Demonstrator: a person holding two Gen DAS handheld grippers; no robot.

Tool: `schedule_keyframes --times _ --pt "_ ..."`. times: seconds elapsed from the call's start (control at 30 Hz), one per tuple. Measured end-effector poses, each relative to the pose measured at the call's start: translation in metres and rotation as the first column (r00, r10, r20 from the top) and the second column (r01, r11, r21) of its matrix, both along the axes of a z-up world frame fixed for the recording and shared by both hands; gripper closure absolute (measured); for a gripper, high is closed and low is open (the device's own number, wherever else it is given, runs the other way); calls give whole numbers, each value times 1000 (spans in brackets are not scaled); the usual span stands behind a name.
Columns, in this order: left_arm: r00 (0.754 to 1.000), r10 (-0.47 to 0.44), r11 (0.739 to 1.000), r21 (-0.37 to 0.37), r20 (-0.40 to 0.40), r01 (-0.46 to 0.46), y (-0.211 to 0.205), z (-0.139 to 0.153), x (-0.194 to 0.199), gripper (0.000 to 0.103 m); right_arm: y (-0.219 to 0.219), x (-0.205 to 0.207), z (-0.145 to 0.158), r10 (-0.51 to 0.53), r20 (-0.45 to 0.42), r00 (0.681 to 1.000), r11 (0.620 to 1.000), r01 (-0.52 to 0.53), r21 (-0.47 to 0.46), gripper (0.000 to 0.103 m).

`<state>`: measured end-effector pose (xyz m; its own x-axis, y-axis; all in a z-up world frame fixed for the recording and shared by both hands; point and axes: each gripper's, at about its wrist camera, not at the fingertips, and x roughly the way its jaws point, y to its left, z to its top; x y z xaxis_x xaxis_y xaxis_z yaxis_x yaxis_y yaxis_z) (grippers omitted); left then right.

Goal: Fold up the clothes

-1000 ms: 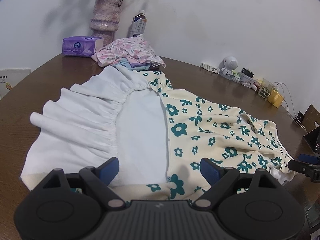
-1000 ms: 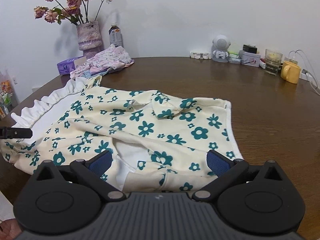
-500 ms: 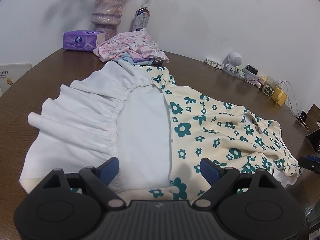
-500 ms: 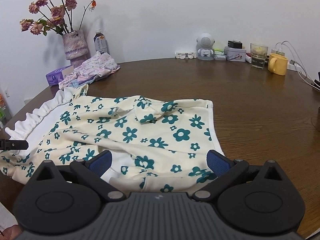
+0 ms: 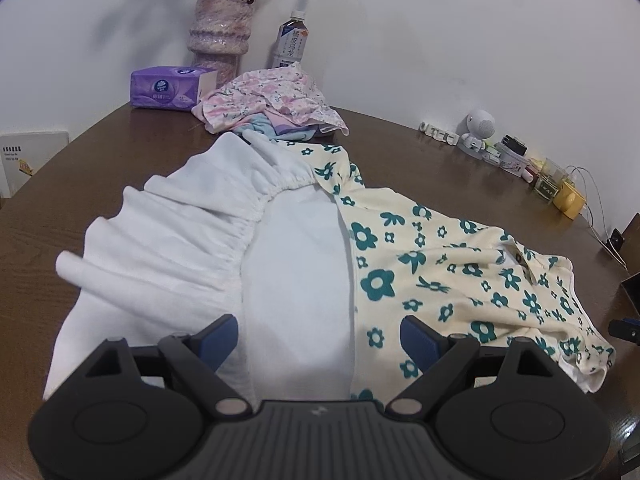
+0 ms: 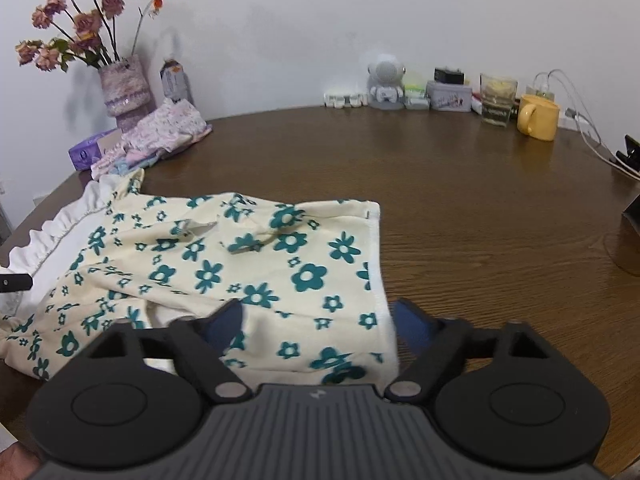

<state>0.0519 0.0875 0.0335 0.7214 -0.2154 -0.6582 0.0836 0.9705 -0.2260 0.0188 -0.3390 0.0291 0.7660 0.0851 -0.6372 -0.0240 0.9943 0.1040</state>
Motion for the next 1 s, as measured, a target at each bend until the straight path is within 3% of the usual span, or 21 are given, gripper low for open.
schedule_keyframes --times 0.23,0.37,0.53,0.6,0.7,0.77,0.83,1.0 --pt "999 -30 999 23 -19 30 -6 -2 28 17 12 33 -9 87 -75 993 996 -85 25 43" --pt "997 -76 991 112 5 75 -7 15 49 17 29 61 -1 143 -63 988 990 -142 13 48" --pt "986 -169 969 181 -18 169 -15 30 80 21 66 103 5 269 -80 960 963 -268 19 75" --pt "978 -206 956 205 -36 209 -22 32 95 22 80 120 5 317 -90 944 948 -315 39 77" --pt "967 -238 941 228 -86 252 -33 24 121 26 94 151 -1 307 -132 942 951 -299 75 77" --pt "961 -247 934 234 -120 269 -39 17 138 27 92 168 -8 272 -186 944 957 -244 157 77" --pt "954 -262 933 215 -149 290 -42 10 153 28 90 185 -15 240 -239 941 955 -183 234 77" --pt "951 -255 943 174 -175 285 -44 -1 183 28 72 196 -23 173 -274 946 922 -57 384 74"
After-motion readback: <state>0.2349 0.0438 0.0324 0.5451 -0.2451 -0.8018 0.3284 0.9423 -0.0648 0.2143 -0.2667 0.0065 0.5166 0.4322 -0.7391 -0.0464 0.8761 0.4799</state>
